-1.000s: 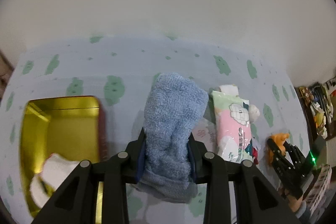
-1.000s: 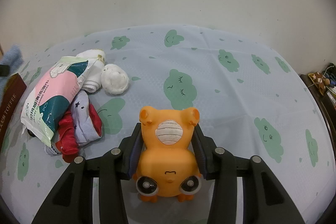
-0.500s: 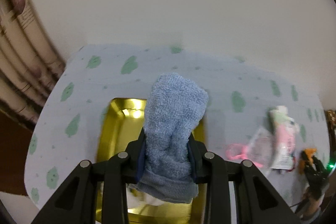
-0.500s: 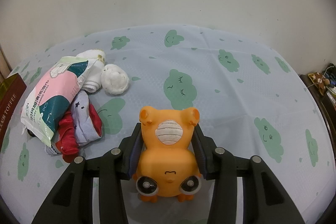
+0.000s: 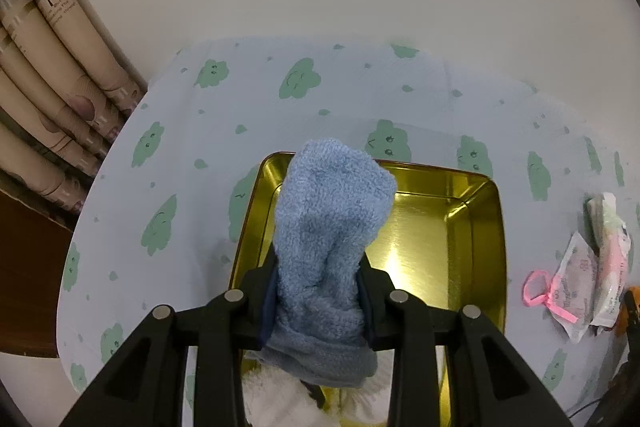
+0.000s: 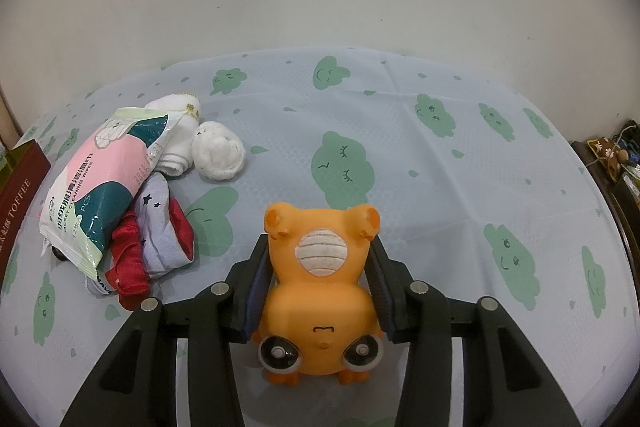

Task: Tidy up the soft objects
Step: 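Carry the blue towel into the tin box and open the left gripper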

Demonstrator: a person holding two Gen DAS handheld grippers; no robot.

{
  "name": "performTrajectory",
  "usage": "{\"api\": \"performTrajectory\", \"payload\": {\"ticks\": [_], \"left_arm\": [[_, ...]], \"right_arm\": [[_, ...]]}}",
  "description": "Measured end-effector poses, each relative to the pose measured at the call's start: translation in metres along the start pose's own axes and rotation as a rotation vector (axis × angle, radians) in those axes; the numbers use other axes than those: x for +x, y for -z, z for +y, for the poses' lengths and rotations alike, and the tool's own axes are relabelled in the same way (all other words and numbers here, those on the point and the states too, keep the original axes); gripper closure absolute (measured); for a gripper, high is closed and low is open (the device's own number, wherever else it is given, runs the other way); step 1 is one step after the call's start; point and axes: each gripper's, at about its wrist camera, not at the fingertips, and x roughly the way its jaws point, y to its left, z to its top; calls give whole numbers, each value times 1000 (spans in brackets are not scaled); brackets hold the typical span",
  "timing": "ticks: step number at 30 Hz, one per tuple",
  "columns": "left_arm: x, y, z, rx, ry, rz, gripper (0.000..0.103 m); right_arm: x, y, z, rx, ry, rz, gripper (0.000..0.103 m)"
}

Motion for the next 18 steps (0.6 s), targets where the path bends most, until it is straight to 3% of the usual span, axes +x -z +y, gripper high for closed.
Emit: {"api": "performTrajectory", "payload": {"ticks": [10,18], "left_arm": [[20,-1,7,-35,5,45,67],[21,-1,5,-5,-6,55,56]], "right_arm": [[0,0,-1,-2,1,3,60],[3,1,0,-2,-9,15,58]]}}
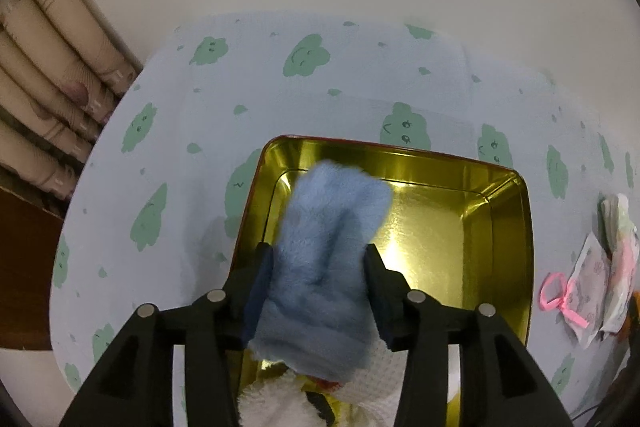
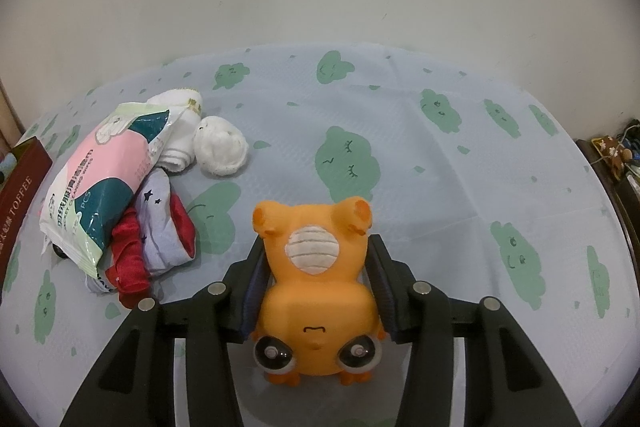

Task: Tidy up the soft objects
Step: 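Carry the blue towel into the tin box and open the left gripper, then carry the orange plush over the tin box with the right gripper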

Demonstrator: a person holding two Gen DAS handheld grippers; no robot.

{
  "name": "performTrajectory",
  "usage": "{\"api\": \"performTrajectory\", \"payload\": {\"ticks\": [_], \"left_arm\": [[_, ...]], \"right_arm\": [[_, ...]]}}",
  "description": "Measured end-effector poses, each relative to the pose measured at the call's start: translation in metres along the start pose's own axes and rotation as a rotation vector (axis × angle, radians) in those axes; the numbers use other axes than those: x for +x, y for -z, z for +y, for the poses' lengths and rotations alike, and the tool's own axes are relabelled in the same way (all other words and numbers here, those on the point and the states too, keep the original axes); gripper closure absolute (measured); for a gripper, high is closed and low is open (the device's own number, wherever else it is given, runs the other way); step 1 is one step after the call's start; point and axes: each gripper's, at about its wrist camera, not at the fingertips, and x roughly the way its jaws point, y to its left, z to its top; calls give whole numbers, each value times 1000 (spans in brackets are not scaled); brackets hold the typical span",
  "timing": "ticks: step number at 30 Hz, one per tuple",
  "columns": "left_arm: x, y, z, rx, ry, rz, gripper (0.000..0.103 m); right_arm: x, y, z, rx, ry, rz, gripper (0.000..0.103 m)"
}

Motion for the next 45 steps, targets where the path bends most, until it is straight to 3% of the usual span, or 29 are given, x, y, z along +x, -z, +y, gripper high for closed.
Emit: {"api": "performTrajectory", "payload": {"ticks": [4,9,16,20,25,34,39,45], "left_arm": [[-7,0,-2,15,-6,-13,50],[-22,5,0,1,10,-37,49],[-57,37,-3,-7,-37,-155,49],[-71,61,-4,0,-28,-207,49],[-84,79,6,-44,40,-267,49],[-90,96,19,-46,46,-292,49],[-88,108,29,-83,-16,-304,49],[-87,121,41,-128,-34,-328,49]], "right_arm": [[0,0,2,-6,2,2,58],[0,0,2,-11,1,5,58],[0,1,3,-11,2,6,58],[0,0,2,-13,3,7,58],[3,0,4,-23,-1,24,57],[2,0,6,-40,11,19,59],[0,0,10,-50,20,17,60],[-6,0,11,-73,43,26,60]]}}
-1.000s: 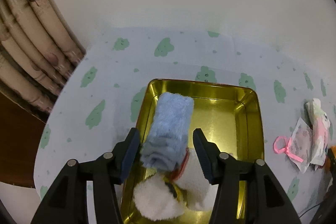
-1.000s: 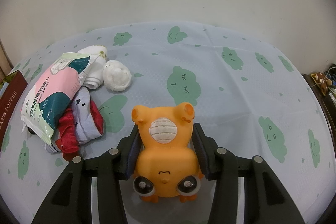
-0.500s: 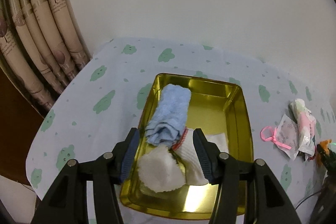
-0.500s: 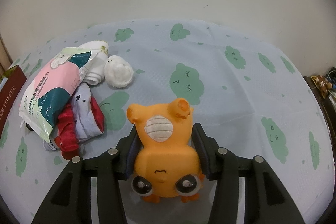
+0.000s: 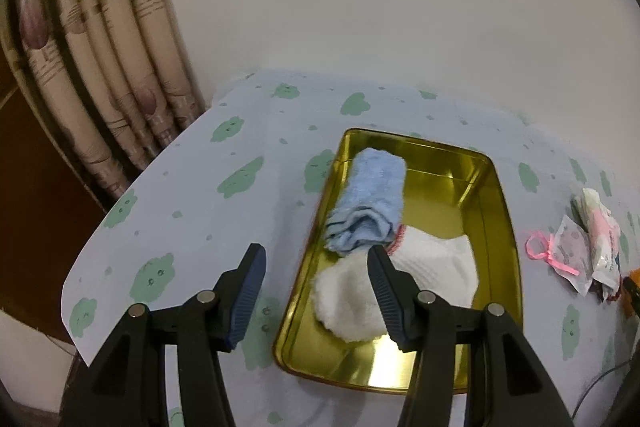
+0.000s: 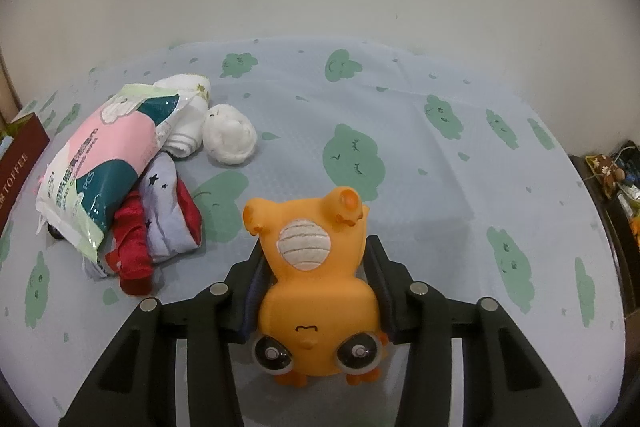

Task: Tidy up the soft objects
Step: 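Carry the orange plush over the tin box with the right gripper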

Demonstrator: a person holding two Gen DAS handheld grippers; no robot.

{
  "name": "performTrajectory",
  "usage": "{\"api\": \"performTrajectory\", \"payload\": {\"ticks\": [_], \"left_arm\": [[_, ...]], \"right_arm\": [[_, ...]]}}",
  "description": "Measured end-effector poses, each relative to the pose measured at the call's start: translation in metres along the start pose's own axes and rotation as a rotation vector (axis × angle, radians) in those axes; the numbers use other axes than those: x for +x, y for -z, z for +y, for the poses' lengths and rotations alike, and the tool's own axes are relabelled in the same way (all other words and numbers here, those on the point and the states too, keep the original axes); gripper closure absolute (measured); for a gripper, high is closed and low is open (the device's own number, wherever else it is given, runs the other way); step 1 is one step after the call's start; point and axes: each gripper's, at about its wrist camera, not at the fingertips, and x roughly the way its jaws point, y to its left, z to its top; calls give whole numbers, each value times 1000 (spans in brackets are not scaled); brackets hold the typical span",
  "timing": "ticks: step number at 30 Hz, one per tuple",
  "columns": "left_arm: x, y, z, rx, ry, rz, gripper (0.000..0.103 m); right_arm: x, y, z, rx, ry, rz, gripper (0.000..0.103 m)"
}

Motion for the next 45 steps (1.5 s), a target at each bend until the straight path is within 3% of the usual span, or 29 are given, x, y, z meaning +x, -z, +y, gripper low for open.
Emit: {"api": "performTrajectory", "payload": {"ticks": [8,14,23,30,37,45], "left_arm": [[6,13,19,-25,-22,12,49],[5,16,35,-53,-60,-22,49],[11,14,64,-176,-59,5,48],[15,17,95,-289,-109,36,48],[14,21,121,-378,-155,45,48],[18,24,133,-427,-147,68,48]], "right_arm": [[-23,-3,-1,23,-5,-7,60],[-48,-12,23,-7,-49,-37,60],[-85,-25,109,-151,-199,-79,60],[-105,-27,182,-271,-316,-93,60],[-111,-27,256,-381,-428,-90,60],[-114,-16,335,-521,-505,-79,60]]}}
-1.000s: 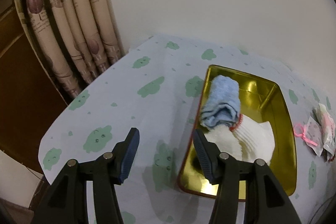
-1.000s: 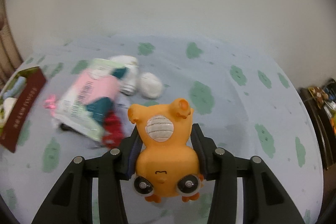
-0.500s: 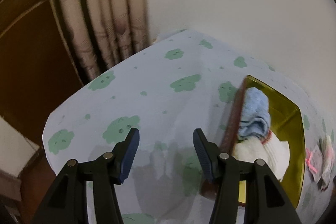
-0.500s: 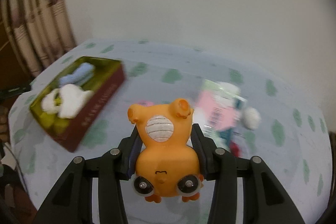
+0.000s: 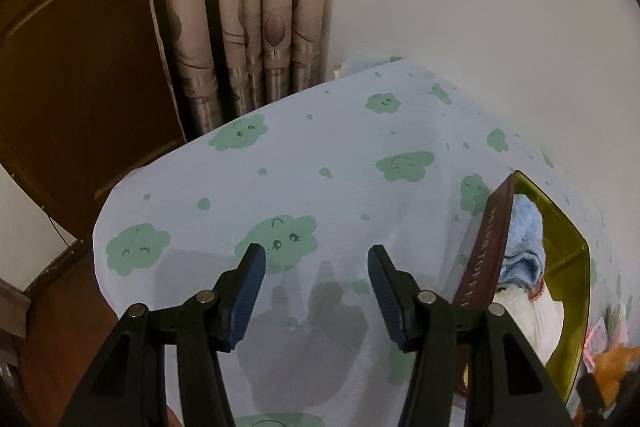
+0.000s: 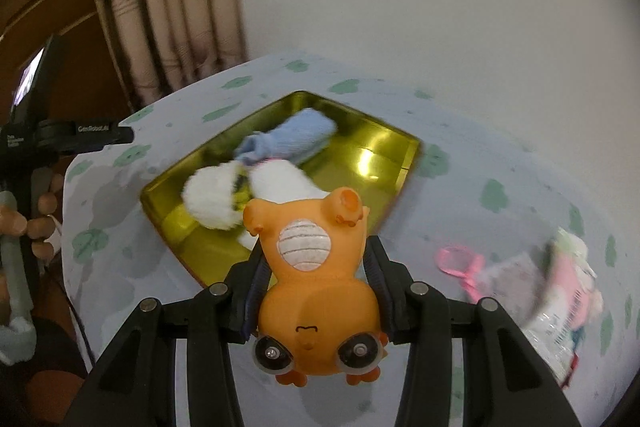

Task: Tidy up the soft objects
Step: 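Carry the orange plush over the tin box with the right gripper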

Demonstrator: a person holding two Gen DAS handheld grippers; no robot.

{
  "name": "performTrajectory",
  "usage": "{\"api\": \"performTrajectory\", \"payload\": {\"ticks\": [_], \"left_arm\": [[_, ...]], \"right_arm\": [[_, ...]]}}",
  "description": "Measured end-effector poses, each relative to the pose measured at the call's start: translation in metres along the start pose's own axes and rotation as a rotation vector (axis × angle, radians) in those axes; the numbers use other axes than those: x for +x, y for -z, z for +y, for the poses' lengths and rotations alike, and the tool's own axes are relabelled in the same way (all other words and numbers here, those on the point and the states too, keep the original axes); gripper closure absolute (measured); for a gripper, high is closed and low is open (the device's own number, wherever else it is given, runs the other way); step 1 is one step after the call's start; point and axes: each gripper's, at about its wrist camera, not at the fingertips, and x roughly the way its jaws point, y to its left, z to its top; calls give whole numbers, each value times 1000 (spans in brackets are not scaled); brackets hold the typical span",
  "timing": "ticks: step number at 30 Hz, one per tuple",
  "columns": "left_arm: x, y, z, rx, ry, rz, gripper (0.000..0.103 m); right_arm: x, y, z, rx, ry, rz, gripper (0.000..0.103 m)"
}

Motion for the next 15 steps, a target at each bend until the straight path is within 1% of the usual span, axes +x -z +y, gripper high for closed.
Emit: {"api": "performTrajectory", "payload": {"ticks": [4,12,15], "left_arm": [[3,0,0,0,-1,10,48],[6,0,3,-18,-2,24,48],[7,0,3,-19,-3,25,48]], "right_arm": [[19,-8,16,-23,-8,19,60],[39,-11,18,-17,-4,46,59],[44,-11,17,-9,-12,52,57]]}}
